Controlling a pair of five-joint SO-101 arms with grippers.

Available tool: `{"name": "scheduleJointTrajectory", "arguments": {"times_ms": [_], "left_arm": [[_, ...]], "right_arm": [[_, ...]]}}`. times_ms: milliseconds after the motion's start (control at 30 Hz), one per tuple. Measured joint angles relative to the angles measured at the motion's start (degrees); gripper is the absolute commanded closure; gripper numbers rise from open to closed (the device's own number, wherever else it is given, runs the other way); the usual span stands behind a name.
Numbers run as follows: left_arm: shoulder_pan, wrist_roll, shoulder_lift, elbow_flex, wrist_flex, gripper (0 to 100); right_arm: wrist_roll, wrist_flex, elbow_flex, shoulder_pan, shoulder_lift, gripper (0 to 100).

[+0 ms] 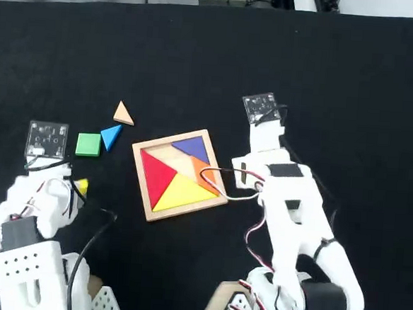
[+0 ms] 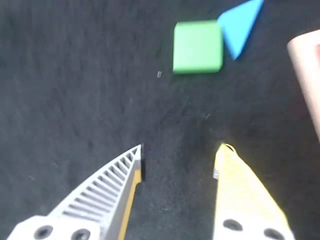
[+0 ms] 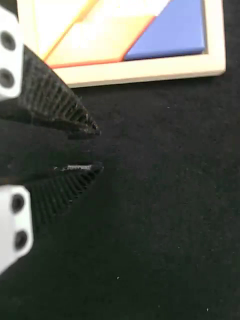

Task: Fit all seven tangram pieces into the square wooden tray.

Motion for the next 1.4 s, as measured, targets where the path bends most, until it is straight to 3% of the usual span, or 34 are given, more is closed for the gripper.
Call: {"name": "scheduleJointTrajectory", "arguments": {"times_ms": [233,533,667,967,1267,1400], "left_arm": [[10.46,-4.13,12.66,-16.0,8.7,75],[13.01,-4.31,41.67,-39.3,8.7,75],[14.15,-1.67,53.54,-43.16,1.93,75],[14.24,7.12,80.62,-49.23,-23.82,75],[14.24,6.77,88.44,-53.01,-26.37,75],[14.24,-0.26,88.79,-53.01,-26.2,75]], "right_arm": [[-0.35,-1.85,0.0,-0.09,4.31,91.3],[-0.35,-1.85,0.0,-0.09,4.31,91.3],[-0.35,-1.85,0.0,-0.09,4.31,91.3],[-0.35,-3.87,0.0,-0.09,4.4,91.3],[-0.35,-3.87,0.0,-0.09,4.4,91.3],[-0.35,-3.87,0.0,-0.09,4.4,91.3]]}}
